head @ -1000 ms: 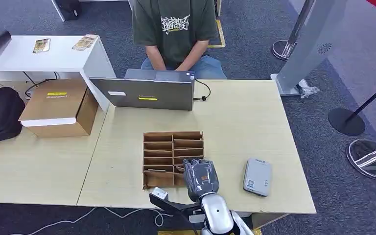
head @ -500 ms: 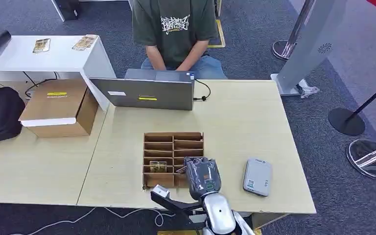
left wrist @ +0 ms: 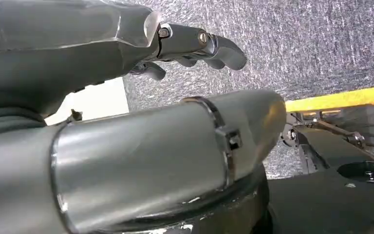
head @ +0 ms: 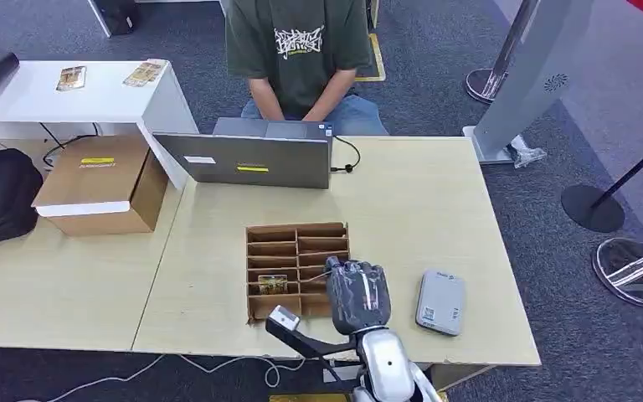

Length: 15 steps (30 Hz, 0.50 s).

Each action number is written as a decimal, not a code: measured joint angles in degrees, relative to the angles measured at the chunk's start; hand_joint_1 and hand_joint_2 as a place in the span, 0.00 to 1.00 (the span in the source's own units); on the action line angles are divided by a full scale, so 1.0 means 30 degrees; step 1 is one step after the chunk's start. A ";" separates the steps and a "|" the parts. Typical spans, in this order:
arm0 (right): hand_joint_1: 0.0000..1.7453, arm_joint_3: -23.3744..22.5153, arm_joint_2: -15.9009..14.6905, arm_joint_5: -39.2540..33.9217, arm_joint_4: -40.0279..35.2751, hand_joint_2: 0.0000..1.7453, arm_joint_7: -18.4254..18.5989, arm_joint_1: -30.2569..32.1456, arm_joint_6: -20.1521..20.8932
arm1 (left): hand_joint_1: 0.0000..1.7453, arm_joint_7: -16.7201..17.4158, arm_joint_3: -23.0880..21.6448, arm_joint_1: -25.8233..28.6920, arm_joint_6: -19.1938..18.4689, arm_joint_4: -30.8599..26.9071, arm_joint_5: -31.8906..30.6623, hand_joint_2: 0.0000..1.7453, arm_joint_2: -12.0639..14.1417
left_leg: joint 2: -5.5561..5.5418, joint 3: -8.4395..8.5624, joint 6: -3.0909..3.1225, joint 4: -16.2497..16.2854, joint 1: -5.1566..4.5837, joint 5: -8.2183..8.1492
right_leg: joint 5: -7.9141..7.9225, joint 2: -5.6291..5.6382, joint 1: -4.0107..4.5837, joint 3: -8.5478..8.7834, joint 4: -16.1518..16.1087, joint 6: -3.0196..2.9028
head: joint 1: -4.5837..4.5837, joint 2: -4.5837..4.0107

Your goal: Pass the card to the sensor for recognition and then transmit it.

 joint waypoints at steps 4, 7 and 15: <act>1.00 -0.0364 -0.0058 0.0000 -0.0741 1.00 0.0036 0.0439 -0.1192 | 0.00 -0.0058 0.0000 0.0004 0.0051 0.0000 0.0007 0.00 0.0000 | -0.0002 -0.0003 0.0000 0.0000 0.0000 0.0000 | 0.0000 -0.0002 0.0000 0.0001 0.0000 0.0000 | 0.0000 0.0007; 1.00 -0.0764 -0.0058 0.0000 -0.1484 1.00 -0.0043 0.0894 -0.2262 | 0.00 -0.0080 0.0000 0.0002 0.0153 0.0000 0.0007 0.00 0.0000 | -0.0006 -0.0005 0.0001 0.0000 -0.0001 -0.0001 | -0.0001 -0.0005 0.0000 0.0002 -0.0001 0.0001 | 0.0000 0.0007; 1.00 -0.1631 -0.0058 -0.0189 -0.3074 1.00 -0.0728 0.1882 -0.4508 | 0.00 -0.0087 0.0000 0.0004 0.0262 0.0000 0.0087 0.00 0.0000 | -0.0003 -0.0004 0.0001 0.0000 0.0000 -0.0001 | -0.0001 -0.0004 0.0000 0.0002 0.0000 0.0000 | -0.0007 0.0000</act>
